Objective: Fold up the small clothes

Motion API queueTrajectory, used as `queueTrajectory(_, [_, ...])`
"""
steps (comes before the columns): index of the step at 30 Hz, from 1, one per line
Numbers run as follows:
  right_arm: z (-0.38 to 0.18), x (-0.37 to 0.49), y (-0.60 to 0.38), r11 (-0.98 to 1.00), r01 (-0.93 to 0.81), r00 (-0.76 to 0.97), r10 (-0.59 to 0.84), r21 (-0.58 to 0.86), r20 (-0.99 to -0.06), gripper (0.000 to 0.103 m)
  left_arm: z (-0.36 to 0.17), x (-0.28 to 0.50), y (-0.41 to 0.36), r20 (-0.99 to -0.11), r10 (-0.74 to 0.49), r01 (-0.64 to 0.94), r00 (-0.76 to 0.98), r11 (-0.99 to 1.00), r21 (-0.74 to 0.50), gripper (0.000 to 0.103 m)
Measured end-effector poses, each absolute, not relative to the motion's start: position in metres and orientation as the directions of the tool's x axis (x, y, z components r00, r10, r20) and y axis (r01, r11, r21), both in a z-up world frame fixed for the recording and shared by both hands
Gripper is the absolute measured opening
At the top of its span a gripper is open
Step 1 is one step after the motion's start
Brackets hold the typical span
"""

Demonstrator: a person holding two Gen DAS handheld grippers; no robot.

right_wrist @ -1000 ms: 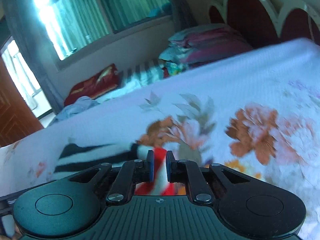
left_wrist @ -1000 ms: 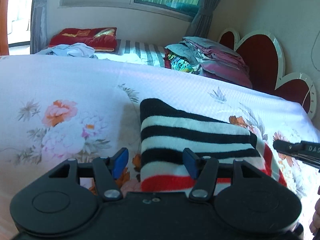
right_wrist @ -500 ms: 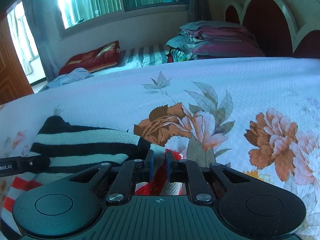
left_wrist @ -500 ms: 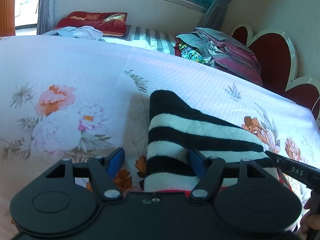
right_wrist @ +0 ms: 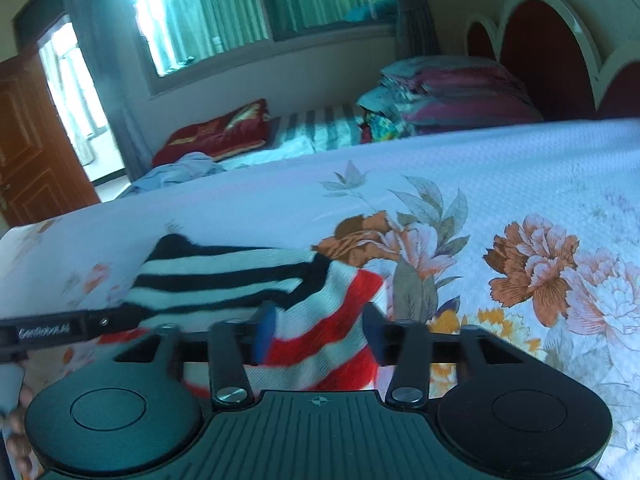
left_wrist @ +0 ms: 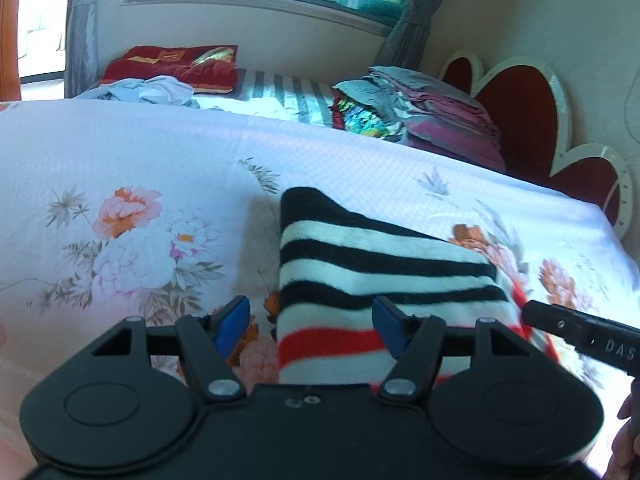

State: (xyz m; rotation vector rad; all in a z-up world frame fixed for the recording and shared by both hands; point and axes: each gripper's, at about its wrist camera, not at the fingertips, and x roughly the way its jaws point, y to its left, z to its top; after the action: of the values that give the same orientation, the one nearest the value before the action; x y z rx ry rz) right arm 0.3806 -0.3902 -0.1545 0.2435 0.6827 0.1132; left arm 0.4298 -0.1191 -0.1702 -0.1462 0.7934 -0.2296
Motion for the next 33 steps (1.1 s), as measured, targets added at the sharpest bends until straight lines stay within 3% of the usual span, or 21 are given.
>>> queueTrajectory(4, [-0.151,0.358,-0.382,0.971,-0.064,0.777,0.193,0.229,-0.6,0.048,-0.167,0.407,-0.115,-0.678,-0.287,0.171,0.676,0.957,-0.235,0.065])
queueTrajectory(7, [-0.157,0.348,-0.38,0.971,-0.081,0.764,0.206,0.225,-0.611,0.034,-0.173,0.394,-0.112,-0.681,-0.296,0.172,0.669,0.954,-0.246,0.066])
queueTrajectory(10, [-0.173,0.345,-0.375,0.986,-0.09,0.748,0.16,0.141,-0.644,0.029,-0.183,0.392,-0.111,-0.695,-0.288,0.172,0.659,0.957,-0.234,0.068])
queueTrajectory(16, [-0.184,0.347,-0.384,0.985,-0.053,0.734,0.148,0.161,-0.662,0.029,-0.183,0.391,-0.113,-0.697,-0.26,0.186,0.668,0.966,-0.182,0.07])
queueTrajectory(18, [-0.176,0.341,-0.387,0.981,-0.04,0.74,0.158,0.192,-0.653,0.029,-0.176,0.384,-0.112,-0.695,-0.264,0.185,0.669,0.964,-0.189,0.064])
queueTrajectory(25, [-0.148,0.286,-0.387,0.976,-0.056,0.779,0.175,0.211,-0.602,0.029,-0.163,0.346,-0.103,-0.675,-0.309,0.228,0.67,0.951,-0.208,0.064])
queueTrajectory(31, [-0.155,0.248,-0.379,0.979,-0.025,0.771,0.148,0.203,-0.62,0.028,-0.17,0.321,-0.098,-0.686,-0.329,0.242,0.649,0.944,-0.223,0.065])
queueTrajectory(32, [-0.158,0.243,-0.379,0.978,-0.01,0.764,0.143,0.21,-0.629,0.025,-0.172,0.318,-0.098,-0.691,-0.331,0.251,0.642,0.943,-0.218,0.066])
queueTrajectory(33, [-0.163,0.239,-0.38,0.974,0.005,0.755,0.144,0.226,-0.639,0.016,-0.176,0.316,-0.099,-0.7,-0.33,0.26,0.634,0.943,-0.21,0.066])
